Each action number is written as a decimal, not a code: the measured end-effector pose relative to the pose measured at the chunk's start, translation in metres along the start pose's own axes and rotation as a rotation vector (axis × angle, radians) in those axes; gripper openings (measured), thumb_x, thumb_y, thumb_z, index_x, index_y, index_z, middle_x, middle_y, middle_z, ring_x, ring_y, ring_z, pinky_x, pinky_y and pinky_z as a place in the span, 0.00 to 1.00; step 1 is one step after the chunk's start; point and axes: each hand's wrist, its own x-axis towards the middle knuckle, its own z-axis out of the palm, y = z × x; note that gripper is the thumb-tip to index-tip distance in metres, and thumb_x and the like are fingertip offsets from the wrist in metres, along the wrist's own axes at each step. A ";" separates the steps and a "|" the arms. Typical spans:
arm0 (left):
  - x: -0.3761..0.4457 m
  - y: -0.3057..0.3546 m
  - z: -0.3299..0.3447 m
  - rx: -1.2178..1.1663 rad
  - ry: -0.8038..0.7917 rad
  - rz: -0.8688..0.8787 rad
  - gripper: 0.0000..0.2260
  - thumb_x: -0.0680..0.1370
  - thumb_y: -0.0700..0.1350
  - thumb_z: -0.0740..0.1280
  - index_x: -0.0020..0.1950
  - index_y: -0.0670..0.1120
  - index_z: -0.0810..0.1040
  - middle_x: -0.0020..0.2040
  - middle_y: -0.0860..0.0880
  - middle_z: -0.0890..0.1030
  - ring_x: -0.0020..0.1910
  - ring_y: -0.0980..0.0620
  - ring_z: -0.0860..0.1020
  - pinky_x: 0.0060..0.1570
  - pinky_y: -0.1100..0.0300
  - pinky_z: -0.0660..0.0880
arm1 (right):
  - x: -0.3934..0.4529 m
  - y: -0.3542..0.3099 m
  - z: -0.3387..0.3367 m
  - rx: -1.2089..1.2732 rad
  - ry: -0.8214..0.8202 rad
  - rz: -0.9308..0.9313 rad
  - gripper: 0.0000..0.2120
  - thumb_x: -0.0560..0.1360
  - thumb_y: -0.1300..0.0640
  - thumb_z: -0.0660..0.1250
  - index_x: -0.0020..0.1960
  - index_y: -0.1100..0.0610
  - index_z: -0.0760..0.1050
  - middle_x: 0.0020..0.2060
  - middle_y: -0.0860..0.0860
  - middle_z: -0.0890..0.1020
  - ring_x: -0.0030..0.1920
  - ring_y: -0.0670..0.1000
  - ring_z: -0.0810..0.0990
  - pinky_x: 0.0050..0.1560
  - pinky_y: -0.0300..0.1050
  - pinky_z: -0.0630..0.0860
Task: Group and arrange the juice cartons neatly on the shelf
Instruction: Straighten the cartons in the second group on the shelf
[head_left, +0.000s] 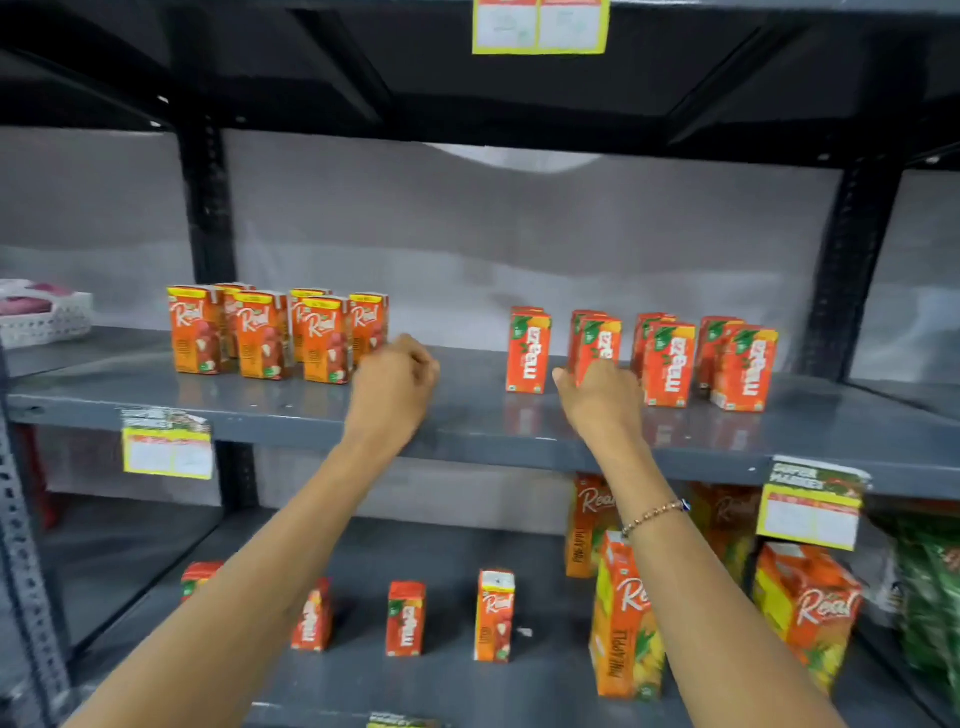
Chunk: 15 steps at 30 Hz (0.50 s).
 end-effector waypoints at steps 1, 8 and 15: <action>0.001 -0.017 -0.018 -0.026 0.135 0.000 0.05 0.76 0.40 0.65 0.48 0.40 0.78 0.47 0.42 0.82 0.47 0.43 0.79 0.48 0.56 0.71 | -0.010 -0.017 0.005 0.038 0.021 -0.037 0.19 0.78 0.50 0.60 0.52 0.66 0.78 0.51 0.64 0.82 0.55 0.63 0.79 0.51 0.49 0.73; 0.037 -0.116 -0.085 0.199 0.103 -0.269 0.27 0.76 0.46 0.67 0.68 0.31 0.63 0.66 0.33 0.67 0.66 0.36 0.65 0.68 0.45 0.62 | -0.044 -0.155 0.072 0.326 -0.098 -0.194 0.13 0.76 0.54 0.66 0.54 0.63 0.77 0.53 0.57 0.83 0.56 0.58 0.80 0.52 0.46 0.75; 0.051 -0.141 -0.077 0.220 -0.169 -0.317 0.36 0.76 0.48 0.68 0.72 0.32 0.52 0.70 0.34 0.61 0.70 0.35 0.62 0.68 0.46 0.62 | -0.037 -0.216 0.123 0.412 -0.278 -0.060 0.35 0.69 0.48 0.73 0.68 0.61 0.62 0.63 0.57 0.74 0.65 0.59 0.74 0.61 0.52 0.73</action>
